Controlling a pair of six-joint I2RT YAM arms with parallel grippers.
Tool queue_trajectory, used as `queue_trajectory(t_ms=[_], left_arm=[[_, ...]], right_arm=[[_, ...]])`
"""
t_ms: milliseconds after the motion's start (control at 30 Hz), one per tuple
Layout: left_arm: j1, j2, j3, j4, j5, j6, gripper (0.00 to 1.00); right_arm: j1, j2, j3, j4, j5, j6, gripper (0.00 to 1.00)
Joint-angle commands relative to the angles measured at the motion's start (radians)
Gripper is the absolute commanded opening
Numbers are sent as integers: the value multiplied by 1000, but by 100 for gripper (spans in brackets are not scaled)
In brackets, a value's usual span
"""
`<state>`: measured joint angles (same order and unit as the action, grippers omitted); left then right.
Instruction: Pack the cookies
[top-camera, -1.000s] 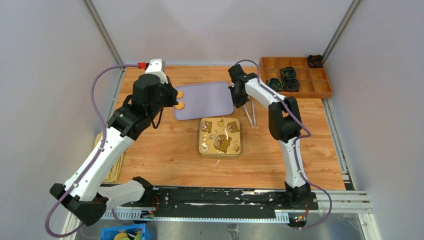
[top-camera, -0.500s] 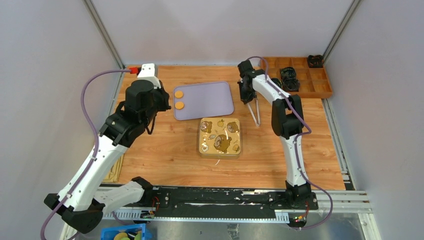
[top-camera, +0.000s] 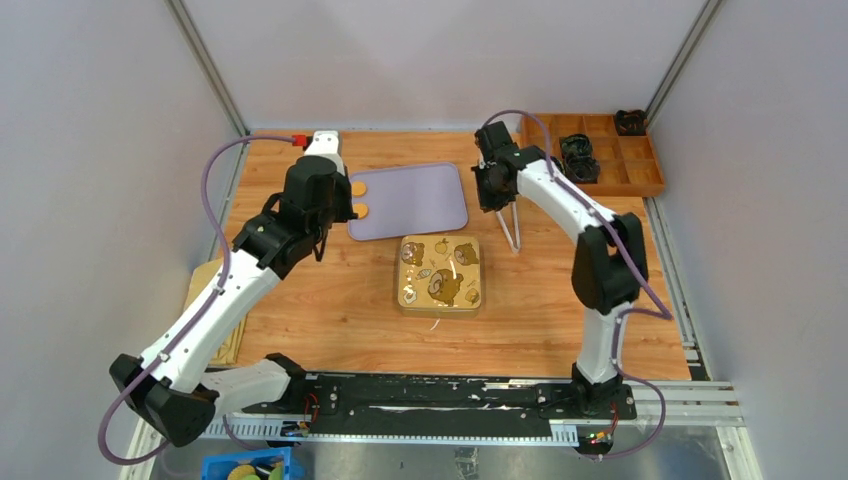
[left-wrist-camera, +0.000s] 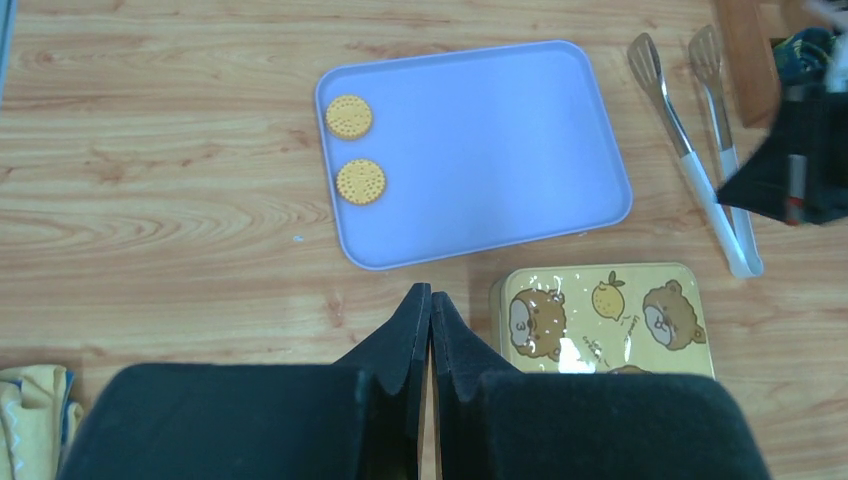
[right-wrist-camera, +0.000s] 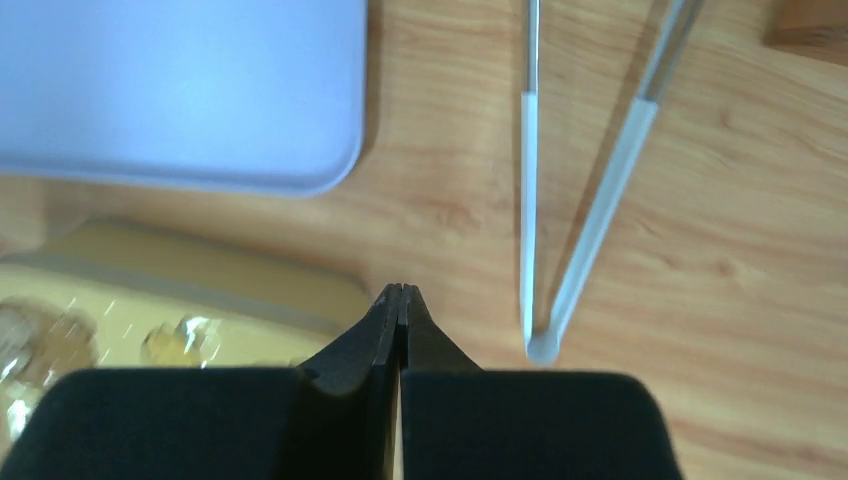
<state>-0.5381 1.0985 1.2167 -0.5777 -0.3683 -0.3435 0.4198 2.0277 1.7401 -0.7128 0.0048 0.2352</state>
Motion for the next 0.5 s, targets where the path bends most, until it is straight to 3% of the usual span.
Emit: queue_trajectory(t_ms=[0,100,200,333,467], left_arm=[[0,40,25,61,-49,40,7],[1,75,91,34,-156,66,7],[1,116,156,-17,-209,50,14],[1,134,155,-44,-33,-18,15],[0,68,30,-25,46,-77,15]], right_arm=[[65,-231,-129,13,145,-19,0],[127,-357,-226,-1,345,-41,0],[173,-476,-303,-25,443,-23,0],[226,-605,-405,-60,504,22,0],[272,-707,-506,-77,471,80,0]])
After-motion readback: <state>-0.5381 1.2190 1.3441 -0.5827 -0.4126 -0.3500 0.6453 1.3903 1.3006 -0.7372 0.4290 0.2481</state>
